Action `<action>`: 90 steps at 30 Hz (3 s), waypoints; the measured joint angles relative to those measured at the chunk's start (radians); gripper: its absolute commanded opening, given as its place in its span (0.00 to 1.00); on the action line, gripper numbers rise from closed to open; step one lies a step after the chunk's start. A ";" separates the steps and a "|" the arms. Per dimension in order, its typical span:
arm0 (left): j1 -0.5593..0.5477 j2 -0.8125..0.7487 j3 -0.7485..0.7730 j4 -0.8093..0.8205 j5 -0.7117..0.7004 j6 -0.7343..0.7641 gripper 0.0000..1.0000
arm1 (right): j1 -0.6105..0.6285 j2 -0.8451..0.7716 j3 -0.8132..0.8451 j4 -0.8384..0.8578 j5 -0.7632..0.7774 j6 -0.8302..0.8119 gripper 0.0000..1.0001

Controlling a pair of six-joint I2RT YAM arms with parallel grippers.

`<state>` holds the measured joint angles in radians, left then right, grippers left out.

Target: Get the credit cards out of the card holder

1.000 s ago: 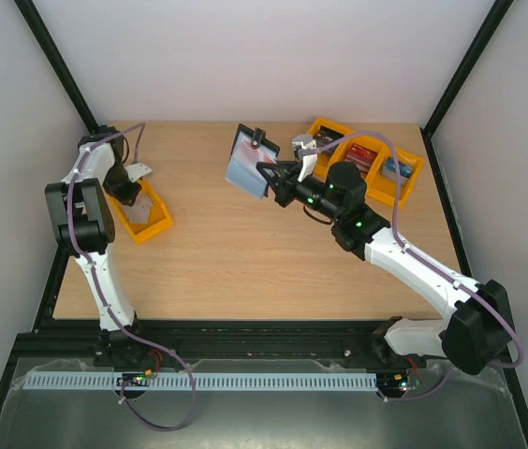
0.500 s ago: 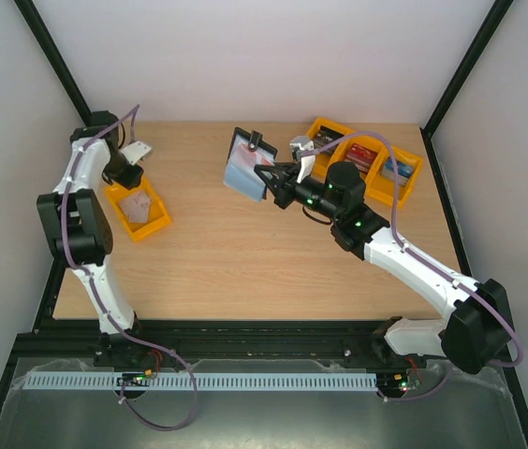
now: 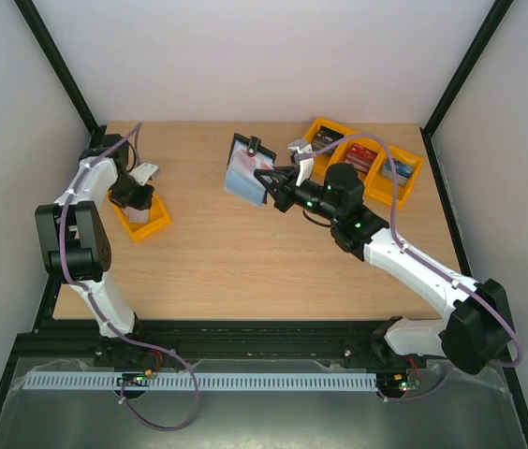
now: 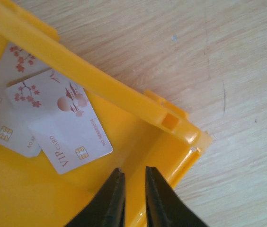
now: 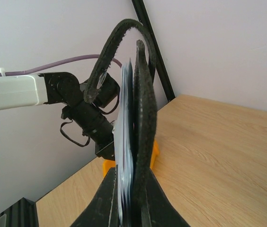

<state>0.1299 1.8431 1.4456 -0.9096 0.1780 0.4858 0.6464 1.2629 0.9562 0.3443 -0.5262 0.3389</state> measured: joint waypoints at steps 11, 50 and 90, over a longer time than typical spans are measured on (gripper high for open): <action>0.009 0.077 -0.067 0.121 0.029 -0.147 0.02 | 0.000 -0.019 -0.006 -0.004 0.000 -0.011 0.02; -0.008 0.104 -0.077 0.339 -0.349 -0.101 0.14 | 0.000 -0.072 -0.012 -0.063 0.021 -0.067 0.02; -0.046 0.115 -0.309 0.702 -0.740 -0.047 0.19 | 0.000 -0.100 -0.023 -0.077 0.022 -0.089 0.02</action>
<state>0.0837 1.9583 1.1370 -0.2081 -0.5625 0.4389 0.6464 1.1625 0.9333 0.2676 -0.5045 0.2504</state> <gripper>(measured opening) 0.190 0.049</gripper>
